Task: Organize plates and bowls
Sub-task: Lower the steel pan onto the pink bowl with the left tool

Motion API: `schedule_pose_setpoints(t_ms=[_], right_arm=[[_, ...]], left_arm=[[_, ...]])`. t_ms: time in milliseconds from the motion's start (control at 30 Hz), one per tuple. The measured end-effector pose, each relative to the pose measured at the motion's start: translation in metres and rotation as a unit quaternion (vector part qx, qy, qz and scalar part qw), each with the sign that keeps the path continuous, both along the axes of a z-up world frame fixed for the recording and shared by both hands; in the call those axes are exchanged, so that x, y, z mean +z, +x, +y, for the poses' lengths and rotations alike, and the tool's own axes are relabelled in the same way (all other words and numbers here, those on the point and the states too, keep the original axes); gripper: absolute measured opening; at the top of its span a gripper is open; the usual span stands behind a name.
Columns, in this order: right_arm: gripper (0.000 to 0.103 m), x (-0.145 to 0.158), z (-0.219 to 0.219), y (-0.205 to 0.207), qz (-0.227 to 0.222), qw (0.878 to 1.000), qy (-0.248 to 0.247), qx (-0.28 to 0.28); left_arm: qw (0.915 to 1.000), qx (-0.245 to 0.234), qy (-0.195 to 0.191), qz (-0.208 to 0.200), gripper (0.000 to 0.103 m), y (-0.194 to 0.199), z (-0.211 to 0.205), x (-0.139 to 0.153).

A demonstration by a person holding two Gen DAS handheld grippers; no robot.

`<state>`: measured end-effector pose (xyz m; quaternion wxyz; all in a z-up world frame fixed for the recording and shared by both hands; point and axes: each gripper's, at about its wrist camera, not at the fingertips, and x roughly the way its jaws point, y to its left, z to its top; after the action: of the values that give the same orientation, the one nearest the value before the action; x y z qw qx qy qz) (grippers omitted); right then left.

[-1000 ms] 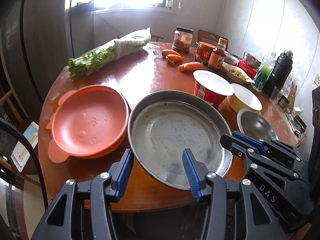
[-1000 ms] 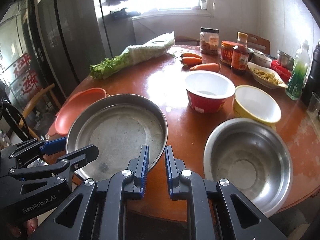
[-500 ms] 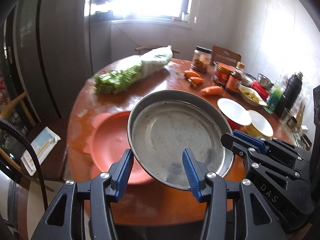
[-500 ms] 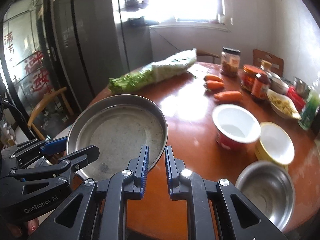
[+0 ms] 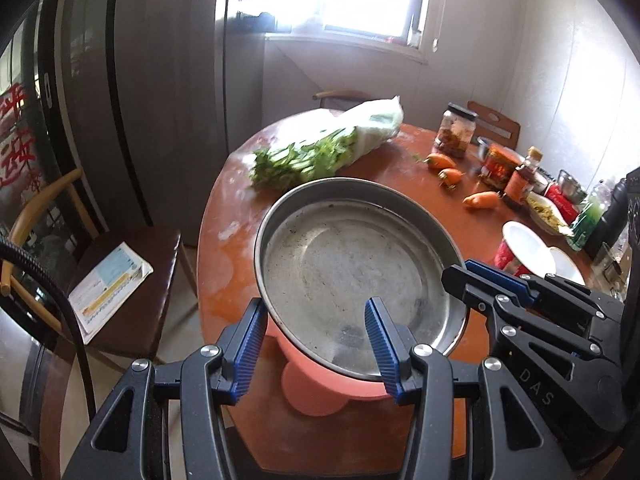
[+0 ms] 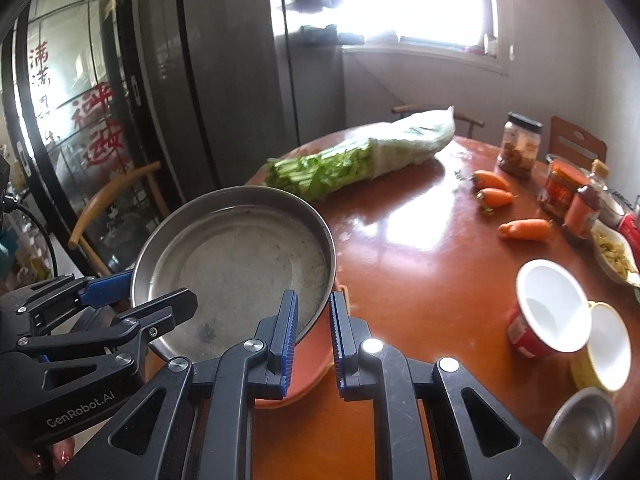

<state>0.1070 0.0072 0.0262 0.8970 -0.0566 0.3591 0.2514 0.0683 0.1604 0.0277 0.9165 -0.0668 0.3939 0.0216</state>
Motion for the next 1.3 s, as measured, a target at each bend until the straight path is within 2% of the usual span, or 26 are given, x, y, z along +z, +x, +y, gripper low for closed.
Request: schedule_pose_setpoints(t_ms=[167, 500, 900, 1300], right_arm=[[0.016, -0.018, 0.008, 0.009, 0.020, 1.000, -0.012, 0.002], [0.016, -0.037, 0.011, 0.016, 0.035, 0.999, -0.028, -0.001], [0.017, -0.042, 0.010, 0.021, 0.036, 0.999, -0.029, -0.003], [0.018, -0.043, 0.010, 0.023, 0.050, 0.998, -0.023, -0.002]], left_arm=[[0.9998, 0.002, -0.006, 0.020, 0.051, 0.008, 0.004, -0.019], [0.9993, -0.002, -0.003, 0.036, 0.051, 0.017, 0.004, -0.038], [0.9992, -0.004, 0.015, 0.036, 0.051, 0.022, 0.000, -0.042], [0.9993, -0.001, 0.006, 0.036, 0.051, 0.024, 0.006, -0.041]])
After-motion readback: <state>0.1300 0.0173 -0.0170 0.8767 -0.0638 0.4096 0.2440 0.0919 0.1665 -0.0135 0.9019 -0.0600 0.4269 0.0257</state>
